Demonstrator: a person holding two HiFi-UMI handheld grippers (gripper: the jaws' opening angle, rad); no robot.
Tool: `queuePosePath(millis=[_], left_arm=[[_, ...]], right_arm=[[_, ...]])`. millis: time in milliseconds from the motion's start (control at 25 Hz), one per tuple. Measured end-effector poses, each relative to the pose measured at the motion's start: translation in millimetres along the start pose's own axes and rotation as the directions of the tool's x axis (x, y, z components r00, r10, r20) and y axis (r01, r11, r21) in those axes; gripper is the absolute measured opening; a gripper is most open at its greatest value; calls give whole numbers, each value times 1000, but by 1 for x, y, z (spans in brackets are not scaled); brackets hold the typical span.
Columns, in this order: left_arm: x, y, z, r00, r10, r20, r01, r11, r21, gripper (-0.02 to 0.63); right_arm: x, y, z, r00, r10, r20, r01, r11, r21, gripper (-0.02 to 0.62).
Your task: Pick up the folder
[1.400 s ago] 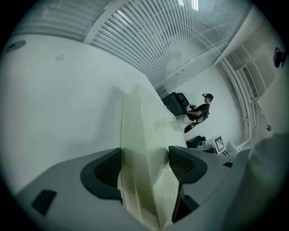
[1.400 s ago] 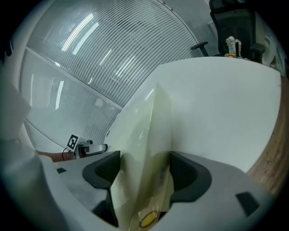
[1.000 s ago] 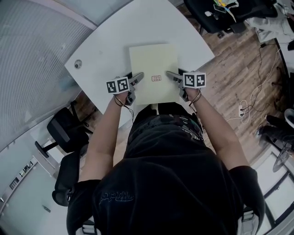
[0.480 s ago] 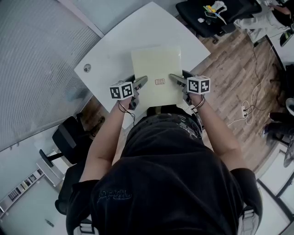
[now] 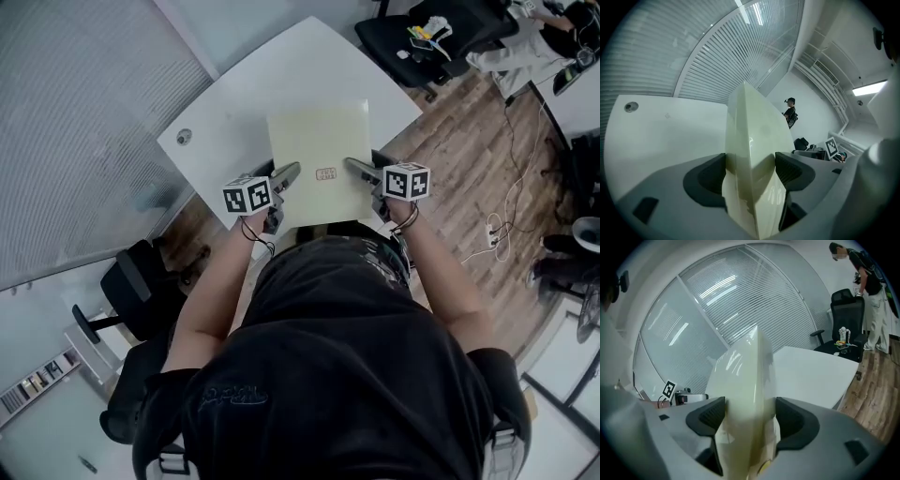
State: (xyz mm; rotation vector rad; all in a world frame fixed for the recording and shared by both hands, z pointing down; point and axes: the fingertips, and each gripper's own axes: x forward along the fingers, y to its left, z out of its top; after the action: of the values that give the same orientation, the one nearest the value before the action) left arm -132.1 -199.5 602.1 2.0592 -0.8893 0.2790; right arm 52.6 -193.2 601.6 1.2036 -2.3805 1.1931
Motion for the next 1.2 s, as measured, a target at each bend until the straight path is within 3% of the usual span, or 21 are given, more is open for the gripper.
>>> queuePosePath(millis=[280, 480, 640, 840, 1200], left_arm=[[3, -10, 2, 997, 50, 53, -48, 998, -37, 331], [22, -22, 8, 992, 95, 88, -89, 994, -69, 331], [43, -34, 3, 981, 156, 115, -141, 982, -127, 331], [62, -42, 1, 955, 243, 171, -209, 958, -196, 331], [42, -50, -6, 897, 359, 259, -290, 918, -272, 331]], right_arm=[[0, -3, 18, 997, 70, -24, -71, 997, -39, 330], [-2, -28, 35, 994, 88, -70, -92, 993, -70, 330], [-3, -55, 47, 980, 147, -133, -159, 983, -88, 330], [5, -79, 63, 952, 211, -222, -241, 963, -122, 330], [21, -67, 69, 889, 314, -333, -381, 911, -159, 330]])
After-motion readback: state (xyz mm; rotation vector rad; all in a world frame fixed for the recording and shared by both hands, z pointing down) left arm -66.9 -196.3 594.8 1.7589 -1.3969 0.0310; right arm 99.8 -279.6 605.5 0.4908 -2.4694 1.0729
